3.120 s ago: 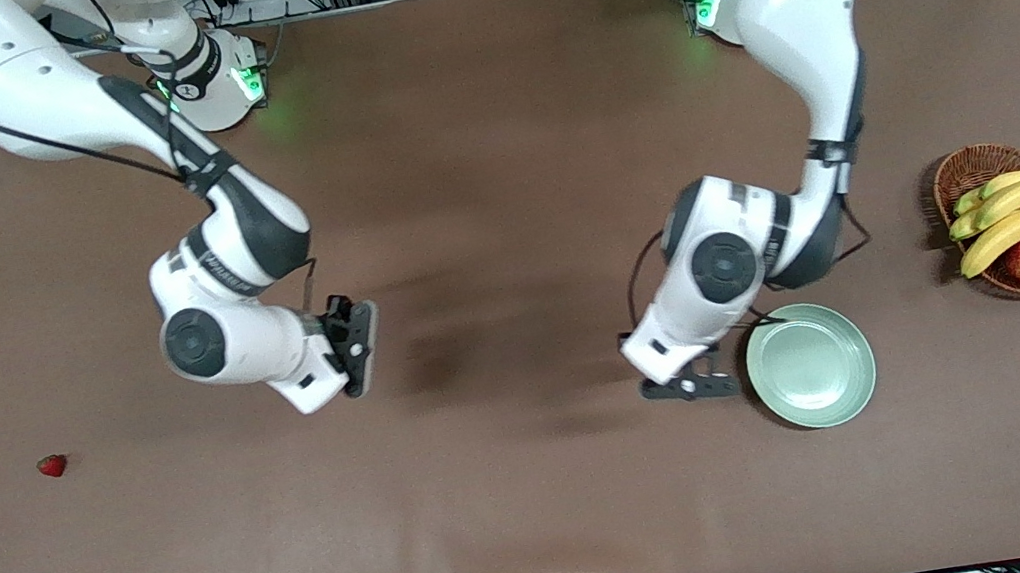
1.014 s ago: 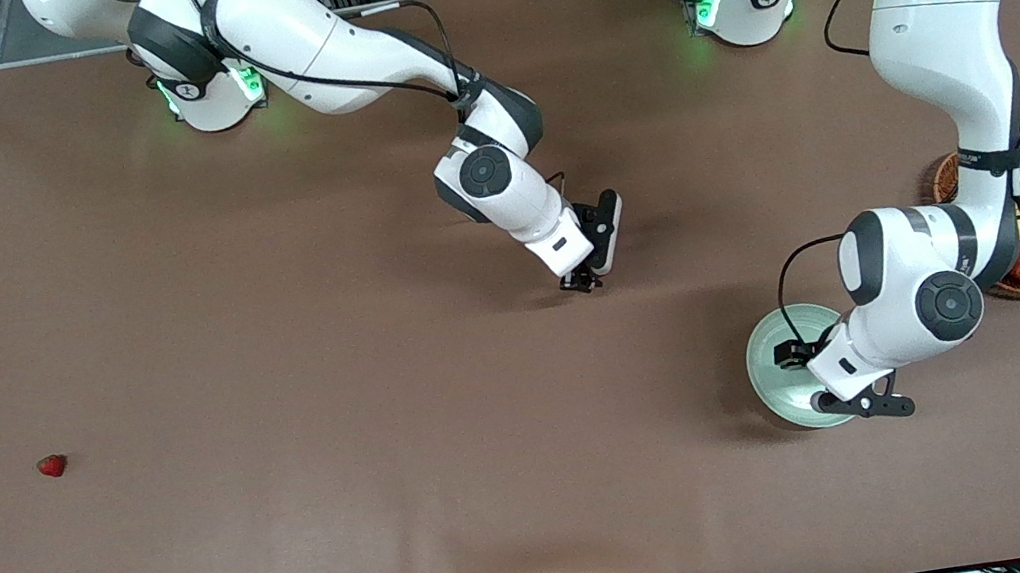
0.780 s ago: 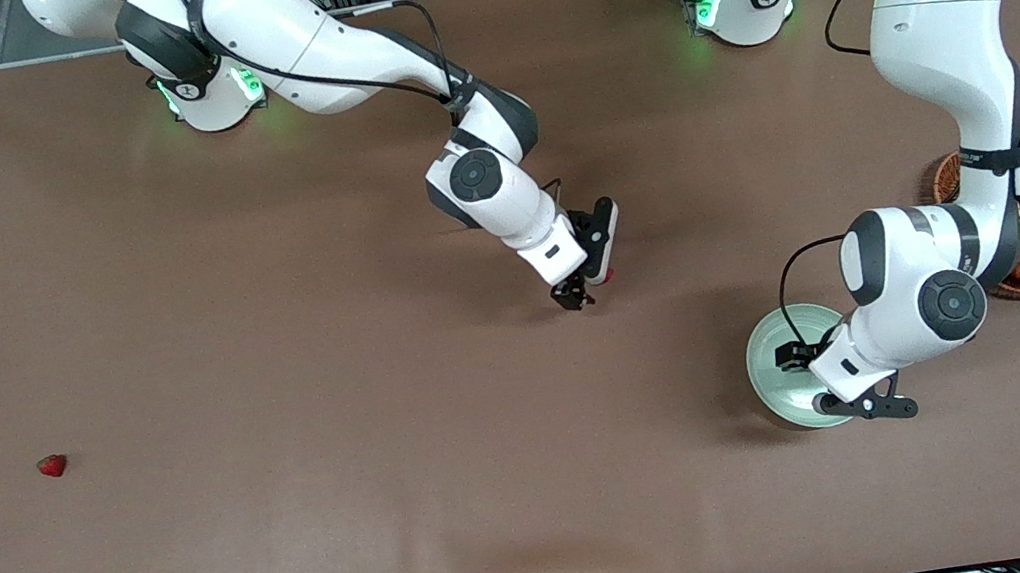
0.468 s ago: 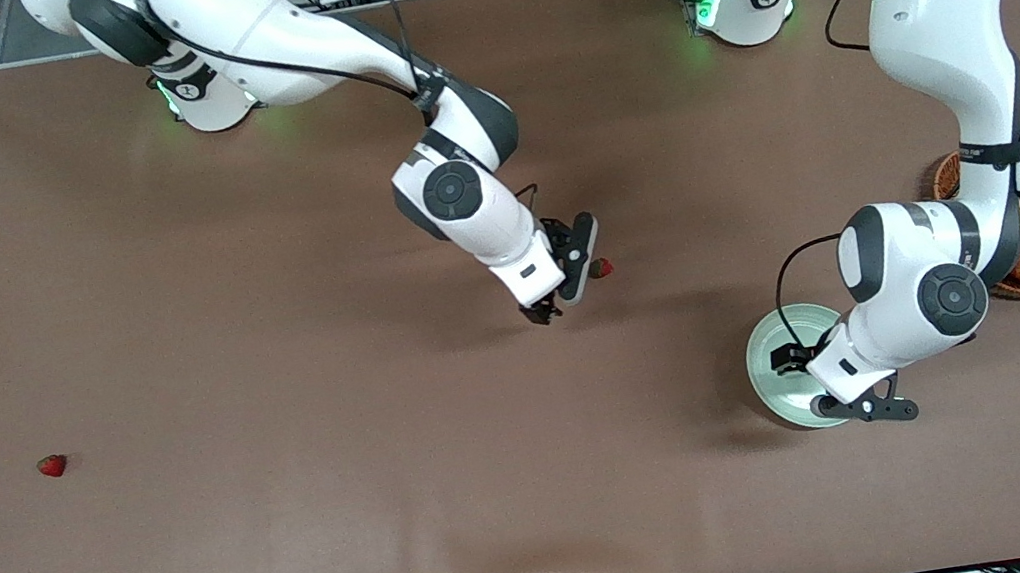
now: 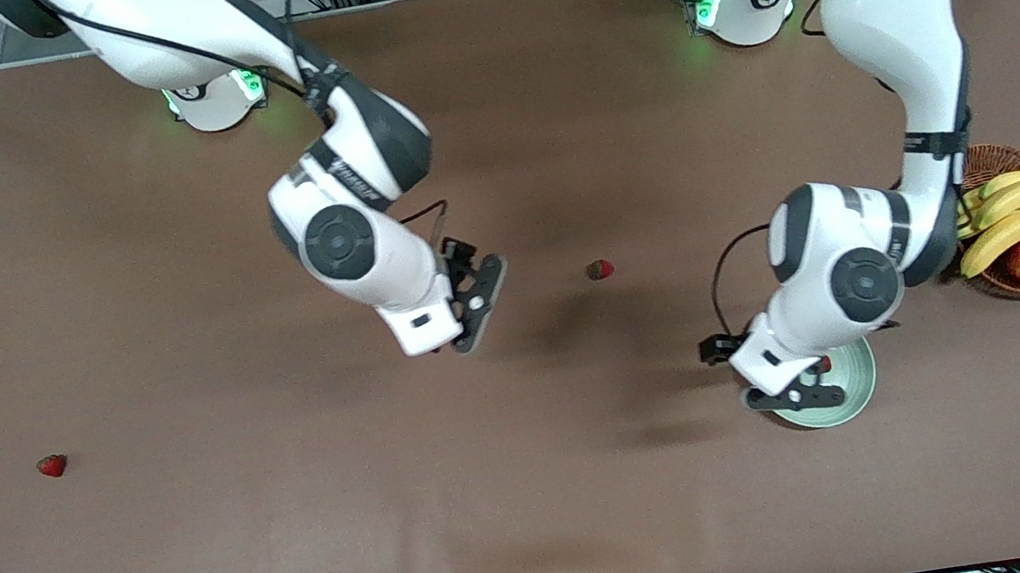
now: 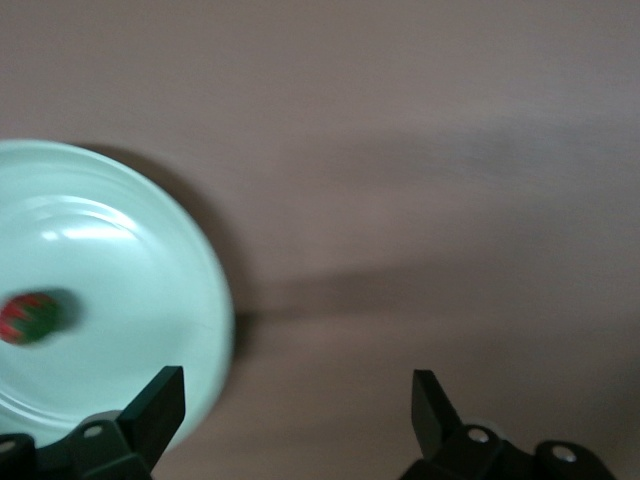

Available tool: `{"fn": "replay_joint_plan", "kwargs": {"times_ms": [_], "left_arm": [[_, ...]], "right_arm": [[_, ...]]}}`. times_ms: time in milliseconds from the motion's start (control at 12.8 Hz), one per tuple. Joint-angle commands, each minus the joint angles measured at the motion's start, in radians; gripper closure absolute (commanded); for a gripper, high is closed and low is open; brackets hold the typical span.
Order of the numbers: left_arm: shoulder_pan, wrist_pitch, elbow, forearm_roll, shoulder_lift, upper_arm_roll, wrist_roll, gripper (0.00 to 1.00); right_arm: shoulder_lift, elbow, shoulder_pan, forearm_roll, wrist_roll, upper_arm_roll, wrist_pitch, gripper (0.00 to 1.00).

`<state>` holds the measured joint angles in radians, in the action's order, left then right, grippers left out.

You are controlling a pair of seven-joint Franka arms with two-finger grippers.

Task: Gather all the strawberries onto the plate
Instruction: 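Set the second strawberry mid-table with the right gripper while the left gripper returns, then grasp the second strawberry with the left gripper while the right gripper reaches the third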

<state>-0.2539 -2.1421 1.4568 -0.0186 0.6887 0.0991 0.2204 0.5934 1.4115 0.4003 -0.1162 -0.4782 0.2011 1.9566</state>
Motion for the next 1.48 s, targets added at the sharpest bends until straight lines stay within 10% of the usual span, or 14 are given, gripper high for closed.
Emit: {"fn": "replay_joint_plan", "kwargs": {"times_ms": [0, 858, 1404], "left_arm": [[-0.062, 0.019, 0.066, 0.017, -0.058, -0.007, 0.080, 0.00], [-0.266, -0.291, 0.395, 0.043, -0.118, 0.002, 0.312, 0.00], [-0.275, -0.289, 0.451, 0.043, -0.127, 0.025, 0.358, 0.18]], "right_arm": [[-0.055, 0.057, -0.127, -0.020, 0.001, 0.015, -0.105, 0.00], [-0.053, 0.083, -0.578, 0.047, -0.011, 0.001, -0.217, 0.00], [0.017, 0.080, -0.834, 0.249, 0.000, -0.020, -0.001, 0.00]]}}
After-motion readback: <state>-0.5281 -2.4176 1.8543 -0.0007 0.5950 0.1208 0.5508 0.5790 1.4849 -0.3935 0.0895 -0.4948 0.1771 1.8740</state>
